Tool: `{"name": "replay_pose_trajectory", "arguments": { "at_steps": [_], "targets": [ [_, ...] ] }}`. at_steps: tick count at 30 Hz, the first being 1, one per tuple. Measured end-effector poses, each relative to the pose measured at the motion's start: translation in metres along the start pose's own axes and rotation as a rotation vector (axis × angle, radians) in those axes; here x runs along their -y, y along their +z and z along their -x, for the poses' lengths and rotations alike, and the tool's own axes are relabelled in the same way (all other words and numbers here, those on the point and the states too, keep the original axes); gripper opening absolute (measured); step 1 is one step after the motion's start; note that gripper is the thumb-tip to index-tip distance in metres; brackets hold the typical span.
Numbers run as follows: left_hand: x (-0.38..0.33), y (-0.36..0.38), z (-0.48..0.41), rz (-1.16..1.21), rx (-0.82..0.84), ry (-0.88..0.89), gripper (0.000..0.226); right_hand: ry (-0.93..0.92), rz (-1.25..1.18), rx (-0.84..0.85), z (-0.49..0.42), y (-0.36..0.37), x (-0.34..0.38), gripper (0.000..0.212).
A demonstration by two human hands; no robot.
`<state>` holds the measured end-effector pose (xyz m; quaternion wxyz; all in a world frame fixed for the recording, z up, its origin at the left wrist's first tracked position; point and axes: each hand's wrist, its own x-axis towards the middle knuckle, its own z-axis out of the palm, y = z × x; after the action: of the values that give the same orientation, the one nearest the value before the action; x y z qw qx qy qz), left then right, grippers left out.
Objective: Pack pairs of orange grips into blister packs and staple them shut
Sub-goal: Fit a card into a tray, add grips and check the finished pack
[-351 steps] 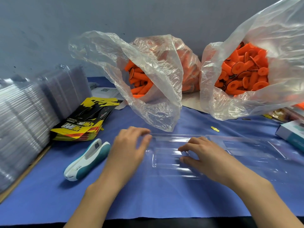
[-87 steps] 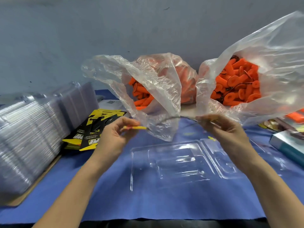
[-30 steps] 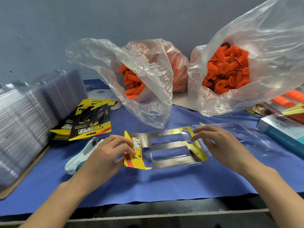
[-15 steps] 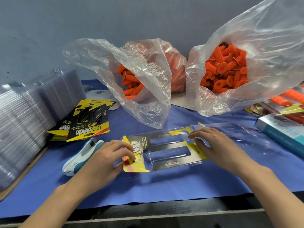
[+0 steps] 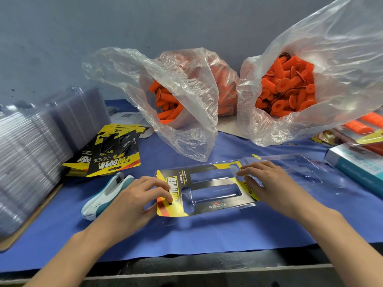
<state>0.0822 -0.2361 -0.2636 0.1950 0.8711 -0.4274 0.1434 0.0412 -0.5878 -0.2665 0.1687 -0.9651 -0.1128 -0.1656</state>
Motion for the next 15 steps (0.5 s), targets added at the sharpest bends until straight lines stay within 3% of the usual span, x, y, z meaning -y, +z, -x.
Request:
{"name": "replay_pose_trajectory", "arguments": {
  "at_steps": [15],
  "targets": [
    [-0.0007, -0.0024, -0.0018, 0.043, -0.027, -0.021, 0.039, 0.026, -0.051, -0.005, -0.0009, 0.0009, -0.0011, 0.024]
  ]
}}
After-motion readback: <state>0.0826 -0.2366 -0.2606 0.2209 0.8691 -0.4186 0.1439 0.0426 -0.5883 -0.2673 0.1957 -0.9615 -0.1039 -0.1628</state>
